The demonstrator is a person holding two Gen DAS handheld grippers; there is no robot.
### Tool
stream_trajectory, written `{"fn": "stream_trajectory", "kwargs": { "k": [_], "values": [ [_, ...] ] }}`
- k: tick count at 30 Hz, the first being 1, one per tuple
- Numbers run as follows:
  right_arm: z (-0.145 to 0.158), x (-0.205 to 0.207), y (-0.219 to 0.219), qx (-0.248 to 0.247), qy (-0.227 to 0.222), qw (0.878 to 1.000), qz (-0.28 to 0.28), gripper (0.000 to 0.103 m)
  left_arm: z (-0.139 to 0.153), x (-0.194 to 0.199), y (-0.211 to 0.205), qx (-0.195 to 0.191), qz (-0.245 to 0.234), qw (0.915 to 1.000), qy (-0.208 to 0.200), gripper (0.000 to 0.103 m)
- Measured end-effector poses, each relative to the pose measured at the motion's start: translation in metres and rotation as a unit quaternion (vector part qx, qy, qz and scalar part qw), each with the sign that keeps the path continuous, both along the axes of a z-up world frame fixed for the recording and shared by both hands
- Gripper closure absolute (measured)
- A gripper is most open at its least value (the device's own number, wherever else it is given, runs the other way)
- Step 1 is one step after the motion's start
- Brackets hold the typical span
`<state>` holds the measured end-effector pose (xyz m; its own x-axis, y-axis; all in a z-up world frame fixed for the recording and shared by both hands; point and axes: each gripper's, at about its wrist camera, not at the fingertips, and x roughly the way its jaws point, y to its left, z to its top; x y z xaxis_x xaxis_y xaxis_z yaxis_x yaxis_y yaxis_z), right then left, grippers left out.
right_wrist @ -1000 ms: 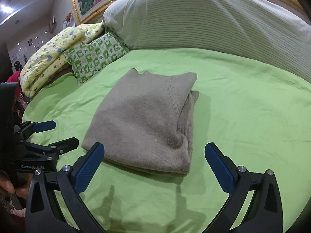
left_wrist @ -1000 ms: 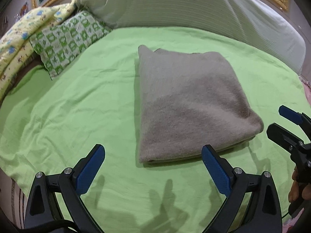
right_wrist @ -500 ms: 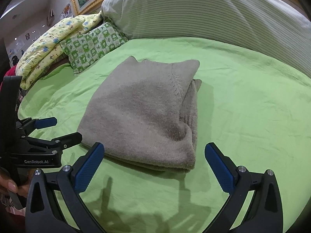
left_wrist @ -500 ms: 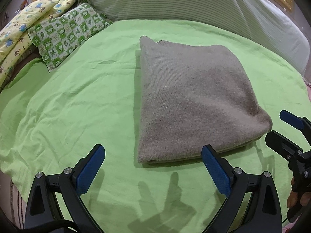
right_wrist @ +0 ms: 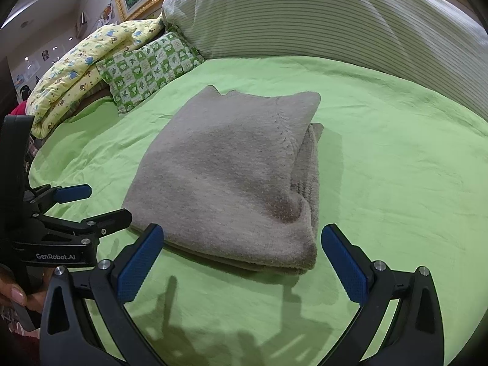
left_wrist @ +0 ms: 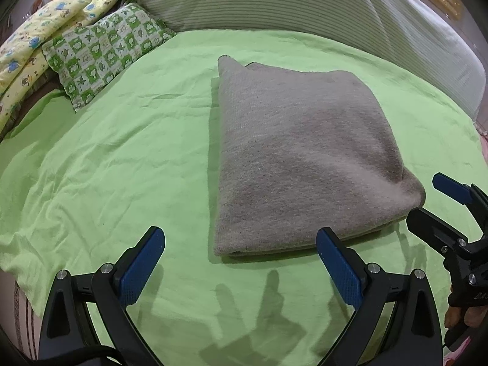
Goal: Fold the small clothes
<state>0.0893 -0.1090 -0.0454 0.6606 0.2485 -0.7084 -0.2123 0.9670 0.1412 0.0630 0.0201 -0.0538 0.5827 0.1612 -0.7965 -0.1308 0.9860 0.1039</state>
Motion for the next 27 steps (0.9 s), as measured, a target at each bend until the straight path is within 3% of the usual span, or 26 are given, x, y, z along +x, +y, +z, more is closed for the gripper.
{"fn": "stream_trajectory", "kwargs": {
  "k": [27],
  "values": [
    [0.0033,-0.0037,0.0083,0.001,-0.004,1.000,-0.002,0.000,0.0028,-0.0026,-0.0034,0.003,-0.001,1.0000,-0.004,0.003]
  ]
}}
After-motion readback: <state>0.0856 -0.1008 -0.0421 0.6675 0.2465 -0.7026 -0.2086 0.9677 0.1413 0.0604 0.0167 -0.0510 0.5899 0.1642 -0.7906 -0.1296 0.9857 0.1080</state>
